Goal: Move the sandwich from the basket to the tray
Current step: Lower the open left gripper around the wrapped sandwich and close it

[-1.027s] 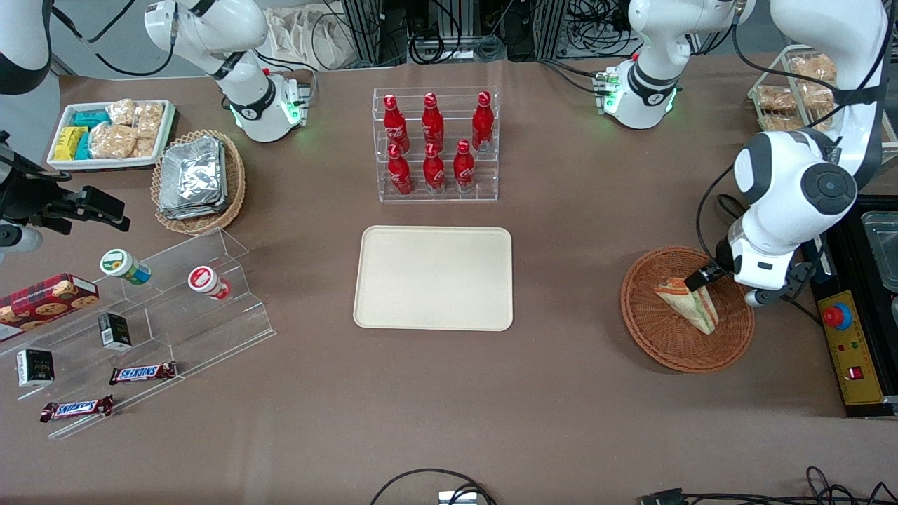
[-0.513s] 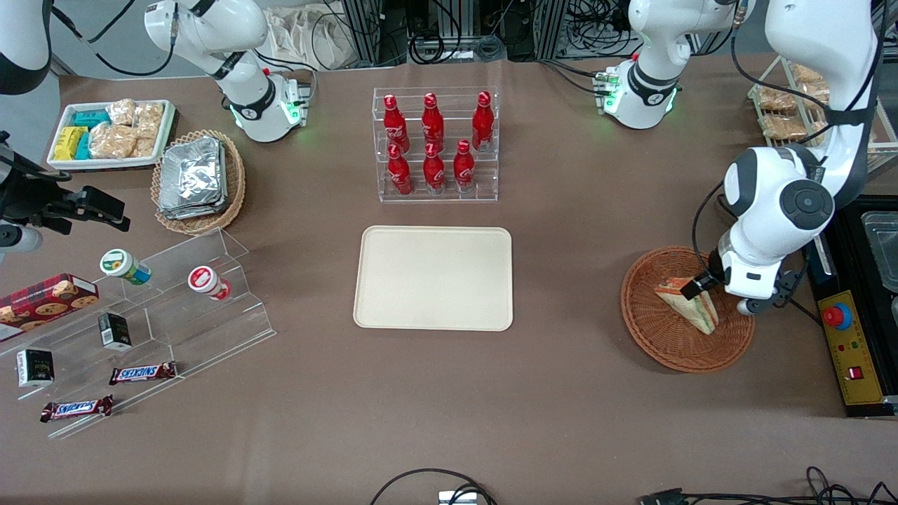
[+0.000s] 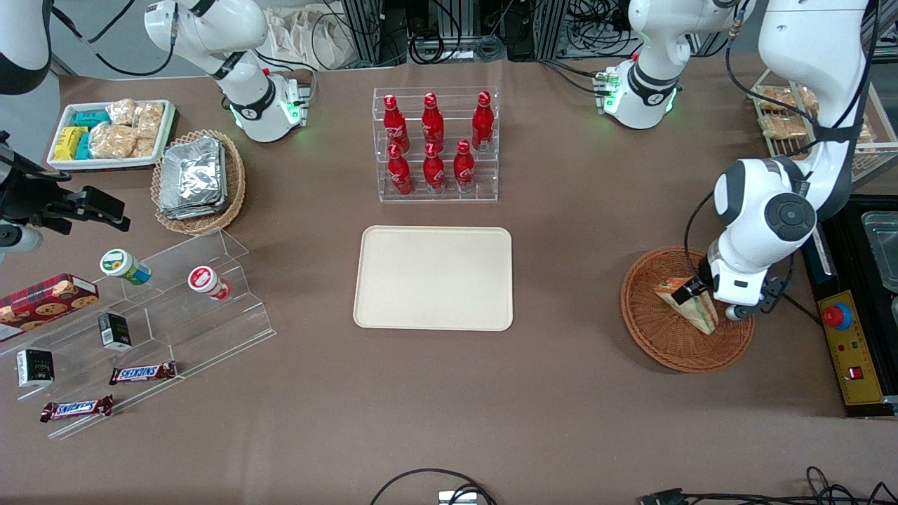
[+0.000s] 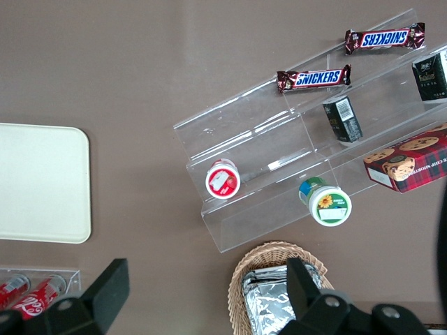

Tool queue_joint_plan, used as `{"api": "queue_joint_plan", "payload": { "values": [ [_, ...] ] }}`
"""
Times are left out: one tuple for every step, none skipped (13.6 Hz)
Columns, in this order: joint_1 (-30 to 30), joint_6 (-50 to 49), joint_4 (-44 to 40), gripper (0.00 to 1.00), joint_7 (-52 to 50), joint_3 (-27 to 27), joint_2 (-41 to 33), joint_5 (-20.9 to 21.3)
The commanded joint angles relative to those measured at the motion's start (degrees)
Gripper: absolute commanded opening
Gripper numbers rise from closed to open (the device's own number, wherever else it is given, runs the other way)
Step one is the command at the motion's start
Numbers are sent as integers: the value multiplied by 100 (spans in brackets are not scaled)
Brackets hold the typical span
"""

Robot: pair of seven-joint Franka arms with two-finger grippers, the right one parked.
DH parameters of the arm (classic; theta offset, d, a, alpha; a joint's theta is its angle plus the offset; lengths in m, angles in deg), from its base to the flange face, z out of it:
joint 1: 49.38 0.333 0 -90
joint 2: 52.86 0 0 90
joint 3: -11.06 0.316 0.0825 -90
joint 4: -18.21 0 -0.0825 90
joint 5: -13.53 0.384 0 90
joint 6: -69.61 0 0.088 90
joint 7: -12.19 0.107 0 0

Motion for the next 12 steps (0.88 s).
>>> {"api": "queue_joint_plan", "payload": {
  "values": [
    [-36,150,-108,98,-181,12,195,106],
    [-36,150,-117,97,-173,12,256,115],
    [-36,150,-117,89,-173,21,283,115],
    [-36,150,-117,78,-155,21,309,133],
    [-36,142,-134,64,-146,21,310,228],
    [-27,142,-152,46,-120,29,310,351],
    [-27,107,-169,29,-103,38,310,439],
    [-27,89,-161,16,-102,38,310,449],
    [-35,71,-161,2,-102,38,283,449],
    [-36,-7,-161,0,-94,38,240,467],
    [-36,-225,-187,0,-76,38,117,493],
    [-44,-584,-248,0,11,30,-40,571]
  ]
}}
